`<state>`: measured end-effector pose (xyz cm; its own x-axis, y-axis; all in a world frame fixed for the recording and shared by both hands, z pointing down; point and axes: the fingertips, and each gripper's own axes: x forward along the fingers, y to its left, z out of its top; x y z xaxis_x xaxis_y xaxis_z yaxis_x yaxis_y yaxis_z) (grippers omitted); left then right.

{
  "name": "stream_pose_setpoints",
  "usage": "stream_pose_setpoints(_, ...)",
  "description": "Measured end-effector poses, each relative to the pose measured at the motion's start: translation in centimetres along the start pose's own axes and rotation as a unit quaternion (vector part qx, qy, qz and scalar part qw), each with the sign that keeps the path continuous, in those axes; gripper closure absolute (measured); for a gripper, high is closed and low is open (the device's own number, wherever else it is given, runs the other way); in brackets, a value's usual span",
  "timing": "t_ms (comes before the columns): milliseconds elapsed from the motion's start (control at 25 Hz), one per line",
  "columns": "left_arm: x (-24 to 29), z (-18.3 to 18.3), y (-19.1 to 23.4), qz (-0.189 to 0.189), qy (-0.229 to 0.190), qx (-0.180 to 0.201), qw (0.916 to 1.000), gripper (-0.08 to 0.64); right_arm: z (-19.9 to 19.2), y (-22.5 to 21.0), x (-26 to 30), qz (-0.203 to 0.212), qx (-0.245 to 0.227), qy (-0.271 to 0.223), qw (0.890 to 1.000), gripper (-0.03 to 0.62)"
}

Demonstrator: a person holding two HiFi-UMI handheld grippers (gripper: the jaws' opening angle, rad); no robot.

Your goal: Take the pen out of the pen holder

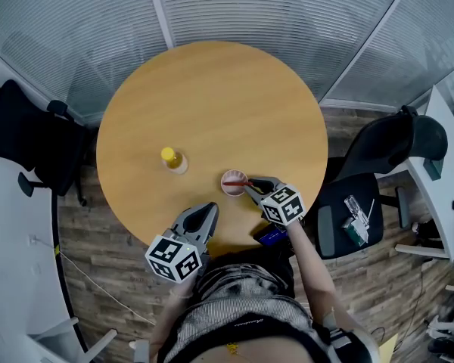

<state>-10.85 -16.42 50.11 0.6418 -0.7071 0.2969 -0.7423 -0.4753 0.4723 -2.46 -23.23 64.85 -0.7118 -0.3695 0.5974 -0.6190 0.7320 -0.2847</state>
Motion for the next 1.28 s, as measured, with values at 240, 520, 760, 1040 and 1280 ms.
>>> stream_pose_setpoints(240, 0.3, -0.3, -0.5, -0.006, 0.003, -0.002, 1.0, 0.557, 0.1, 0.0, -0.4, -0.015, -0.026, 0.006, 1.0, 0.514)
stream_pose_setpoints(520, -0.2, -0.3, -0.2, -0.005, 0.002, 0.0, 1.0, 0.557, 1.1, 0.6, -1.4, -0.032, -0.06, 0.007, 0.998, 0.515)
stream_pose_setpoints(760, 0.0, -0.6, -0.2, -0.005, 0.004, -0.001, 1.0, 0.557, 2.6, 1.1, -3.2, -0.059, -0.08, 0.006, 0.995, 0.515)
stream_pose_setpoints(1040, 0.0, -0.8, -0.4, -0.01, 0.006, -0.001, 0.9999, 0.557, 4.4, 2.4, -5.4, -0.065, -0.094, -0.006, 0.993, 0.515)
stream_pose_setpoints(1280, -0.1, -0.9, -0.2, -0.011, 0.004, -0.004, 0.9999, 0.557, 5.7, 3.6, -7.6, -0.063, -0.094, -0.021, 0.993, 0.515)
